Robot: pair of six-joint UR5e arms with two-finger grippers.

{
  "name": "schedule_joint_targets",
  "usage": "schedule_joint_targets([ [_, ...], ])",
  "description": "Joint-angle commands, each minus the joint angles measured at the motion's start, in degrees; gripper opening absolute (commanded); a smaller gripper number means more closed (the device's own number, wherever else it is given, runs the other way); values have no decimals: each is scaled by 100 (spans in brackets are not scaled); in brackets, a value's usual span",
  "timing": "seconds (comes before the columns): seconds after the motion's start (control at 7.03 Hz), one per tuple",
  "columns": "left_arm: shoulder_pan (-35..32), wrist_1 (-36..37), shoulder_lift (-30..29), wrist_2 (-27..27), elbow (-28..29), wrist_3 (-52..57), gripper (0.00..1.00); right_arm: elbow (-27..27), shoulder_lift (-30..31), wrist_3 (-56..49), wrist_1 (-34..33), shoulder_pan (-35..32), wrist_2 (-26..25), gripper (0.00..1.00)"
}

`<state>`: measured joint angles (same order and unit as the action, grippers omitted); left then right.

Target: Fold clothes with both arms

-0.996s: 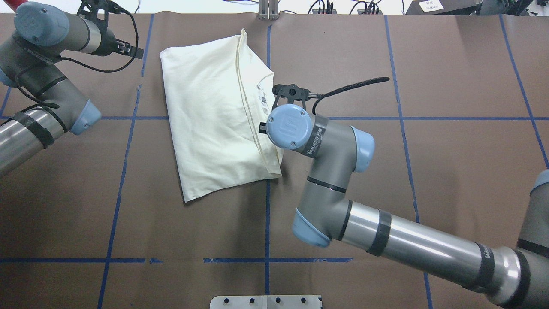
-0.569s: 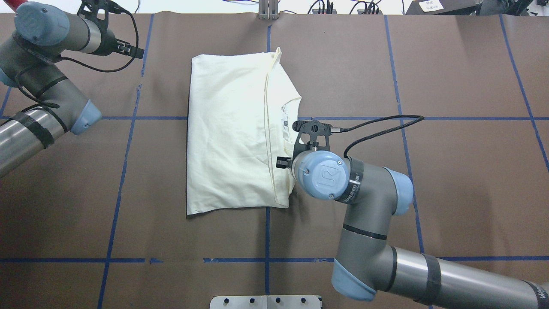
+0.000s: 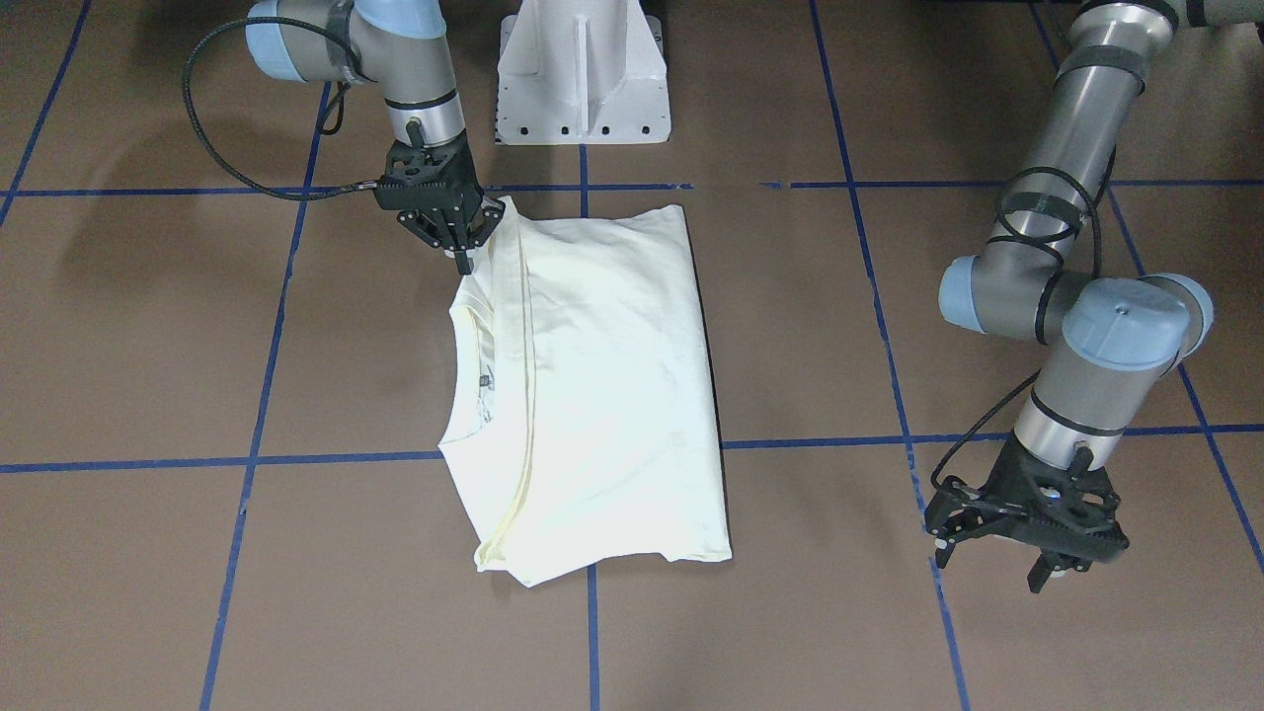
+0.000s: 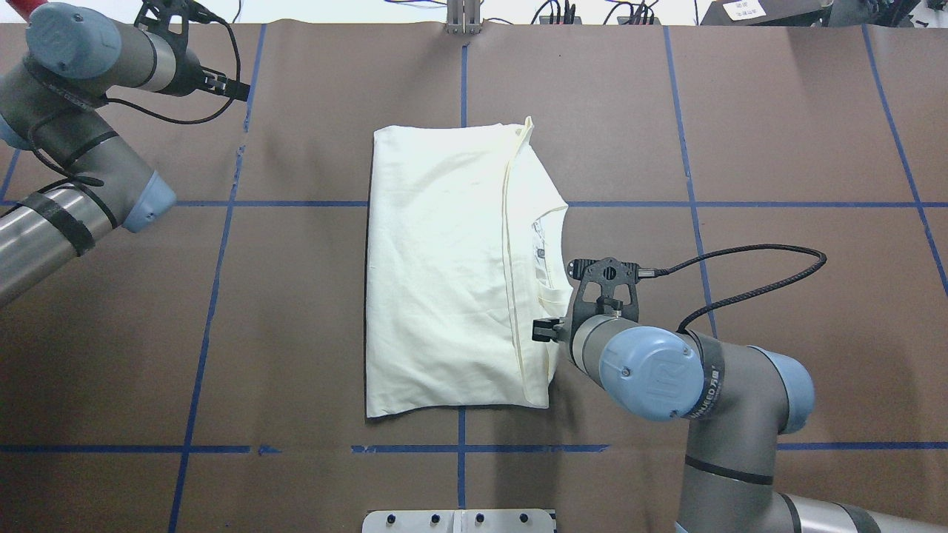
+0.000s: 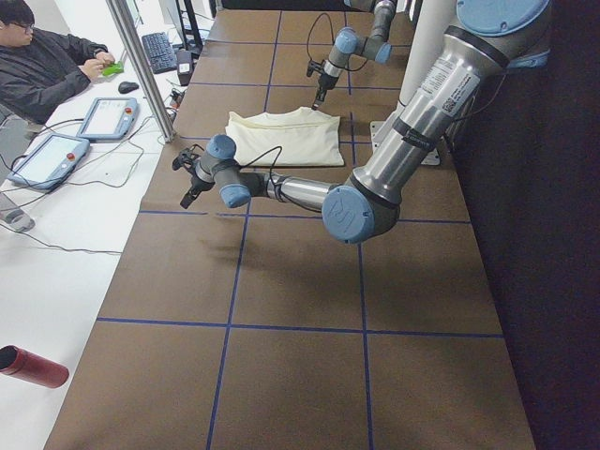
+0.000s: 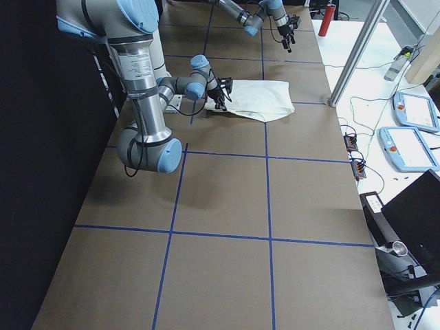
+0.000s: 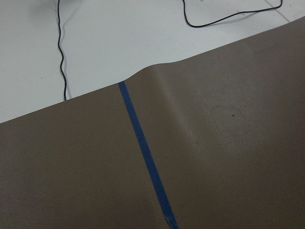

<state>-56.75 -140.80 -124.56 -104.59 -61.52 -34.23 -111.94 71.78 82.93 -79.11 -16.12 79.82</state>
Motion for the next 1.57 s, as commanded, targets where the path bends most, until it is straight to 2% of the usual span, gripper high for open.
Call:
schedule_joint_targets([
  [0.0,-3,0,2,0,-9,-5,100,-179,196,259,0,206,-212,0],
  [0.14,-3,0,2,-9,-35,-14,100,-153,101,207,0,276,-186,99],
  [0.28,-3,61,20,-17,-174,4,100,-161,74,145,-8,268,-169,100],
  [0.57,-3,97,151,-804,-386,13,100,-161,-110,-1124,79,-12,137,100],
  [0.85,-11,97,222,-826,-448,21,100,-161,-445,-762,176,-66,78,100],
  [1.0,-20,88,318,-783,-640,74,100,-152,-498,-743,133,-58,-201,100],
  [1.28,-29,105,1307,-817,-1988,-22,100,-161,-716,-927,193,-92,-248,100],
  [1.42,-29,97,1651,-843,-2360,-22,100,-170,-779,-971,359,-75,-335,100],
])
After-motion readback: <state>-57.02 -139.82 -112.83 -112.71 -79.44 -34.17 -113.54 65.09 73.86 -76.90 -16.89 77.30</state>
